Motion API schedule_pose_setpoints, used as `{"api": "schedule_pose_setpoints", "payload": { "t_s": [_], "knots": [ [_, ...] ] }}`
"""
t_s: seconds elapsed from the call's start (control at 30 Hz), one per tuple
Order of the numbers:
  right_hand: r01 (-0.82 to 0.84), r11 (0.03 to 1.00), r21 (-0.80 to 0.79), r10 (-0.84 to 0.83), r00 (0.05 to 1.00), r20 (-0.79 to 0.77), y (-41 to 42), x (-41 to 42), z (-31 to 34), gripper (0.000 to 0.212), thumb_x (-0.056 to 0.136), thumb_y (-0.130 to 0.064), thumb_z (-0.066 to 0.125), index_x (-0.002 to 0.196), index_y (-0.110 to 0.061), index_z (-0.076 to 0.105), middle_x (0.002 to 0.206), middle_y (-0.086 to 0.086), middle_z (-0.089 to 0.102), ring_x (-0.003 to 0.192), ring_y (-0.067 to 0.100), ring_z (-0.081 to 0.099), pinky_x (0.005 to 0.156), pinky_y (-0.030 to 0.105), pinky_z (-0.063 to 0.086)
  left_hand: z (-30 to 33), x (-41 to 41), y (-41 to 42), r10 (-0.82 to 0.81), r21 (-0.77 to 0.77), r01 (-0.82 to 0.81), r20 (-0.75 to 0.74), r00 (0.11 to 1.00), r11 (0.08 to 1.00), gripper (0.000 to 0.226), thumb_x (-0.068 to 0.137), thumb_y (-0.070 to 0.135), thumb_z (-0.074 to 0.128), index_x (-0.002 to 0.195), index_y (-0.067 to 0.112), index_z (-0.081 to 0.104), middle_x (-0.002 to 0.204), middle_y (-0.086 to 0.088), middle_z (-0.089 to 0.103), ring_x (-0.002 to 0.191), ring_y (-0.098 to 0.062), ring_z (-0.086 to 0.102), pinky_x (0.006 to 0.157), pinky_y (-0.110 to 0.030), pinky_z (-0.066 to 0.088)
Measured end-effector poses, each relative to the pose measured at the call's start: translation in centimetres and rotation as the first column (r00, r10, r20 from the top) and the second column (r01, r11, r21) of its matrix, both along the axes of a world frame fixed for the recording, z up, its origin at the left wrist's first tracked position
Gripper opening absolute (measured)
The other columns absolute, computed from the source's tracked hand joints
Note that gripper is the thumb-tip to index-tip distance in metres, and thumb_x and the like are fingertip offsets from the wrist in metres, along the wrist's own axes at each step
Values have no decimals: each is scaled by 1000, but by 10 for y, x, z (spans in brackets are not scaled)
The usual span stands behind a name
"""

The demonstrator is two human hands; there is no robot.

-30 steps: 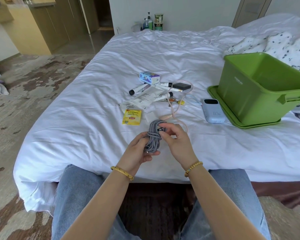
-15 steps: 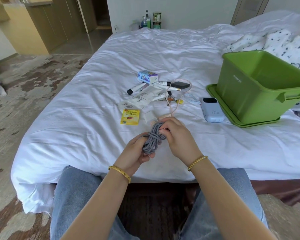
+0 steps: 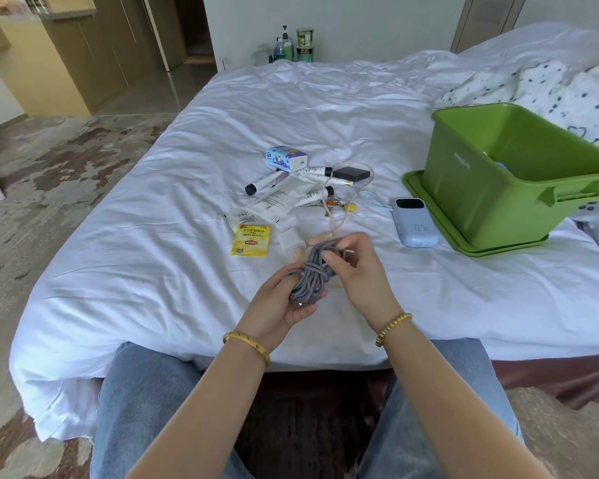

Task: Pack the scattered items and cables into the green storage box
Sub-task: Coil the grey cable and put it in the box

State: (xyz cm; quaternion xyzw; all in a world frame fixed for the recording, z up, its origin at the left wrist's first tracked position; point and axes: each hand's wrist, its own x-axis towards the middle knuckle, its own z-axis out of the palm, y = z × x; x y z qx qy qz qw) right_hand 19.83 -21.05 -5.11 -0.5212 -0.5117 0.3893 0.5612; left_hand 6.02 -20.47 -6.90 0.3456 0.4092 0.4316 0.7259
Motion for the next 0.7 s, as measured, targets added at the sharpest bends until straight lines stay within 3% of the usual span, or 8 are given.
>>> {"api": "schedule_pose_setpoints", "payload": {
  "t_s": [0.1,0.17,0.27,0.4,0.47,0.53,0.6,0.7],
  "knots": [
    [-32,988,-153,23,998,-58,1,5,1,36,94,-27,50,126,-21,37,126,0,48,104,3,56,98,30,45,11,18,12,105,7,-105,22,994,994,25,99,12,34,102,19,57,97,-7,68,85,-19,69,65,-26,57],
    [-168,949,-266,168,986,-24,0,9,4,35,95,-40,41,128,-28,42,132,-1,51,119,14,52,101,36,44,17,31,18,65,79,-60,-55,996,995,27,98,13,34,105,24,58,105,-4,65,94,-16,61,80,-28,48],
    [-201,955,-217,181,977,-112,1,18,9,32,96,-35,41,127,-27,45,125,-3,57,110,9,58,89,28,51,26,54,23,-57,254,112,-216,975,961,39,92,9,35,109,33,61,106,9,66,100,-5,57,79,-19,40],
    [29,995,-100,-44,986,-160,8,50,24,28,96,-17,45,124,-18,48,101,1,61,72,-2,62,59,16,54,43,81,29,-241,357,322,-255,937,877,43,83,18,37,102,49,59,97,31,67,89,20,57,70,0,43],
    [185,982,-35,-188,976,-108,16,72,40,23,95,-17,48,117,-19,46,94,-1,60,66,0,62,48,13,48,46,93,36,-226,356,337,-319,920,871,38,85,27,37,110,49,56,113,26,59,95,23,49,87,-9,36],
    [362,931,45,-358,931,-71,29,100,63,21,93,-20,52,111,-19,41,91,0,59,70,10,61,44,13,46,48,103,46,-115,357,277,-412,904,892,34,94,26,36,119,38,56,121,16,52,107,12,47,93,-20,30],
    [509,856,90,-508,861,-33,46,135,86,24,91,-23,54,110,-18,40,92,-1,58,80,18,62,58,19,53,51,110,57,-26,369,233,-487,873,900,34,96,17,35,120,23,58,119,7,56,115,-5,50,90,-20,32],
    [600,800,17,-595,789,152,70,189,113,36,93,-24,49,124,-8,42,112,8,59,99,24,60,90,40,52,51,115,72,64,415,223,-575,815,882,33,94,7,38,117,11,60,125,-4,58,108,-7,47,86,-14,32]
  ]
}}
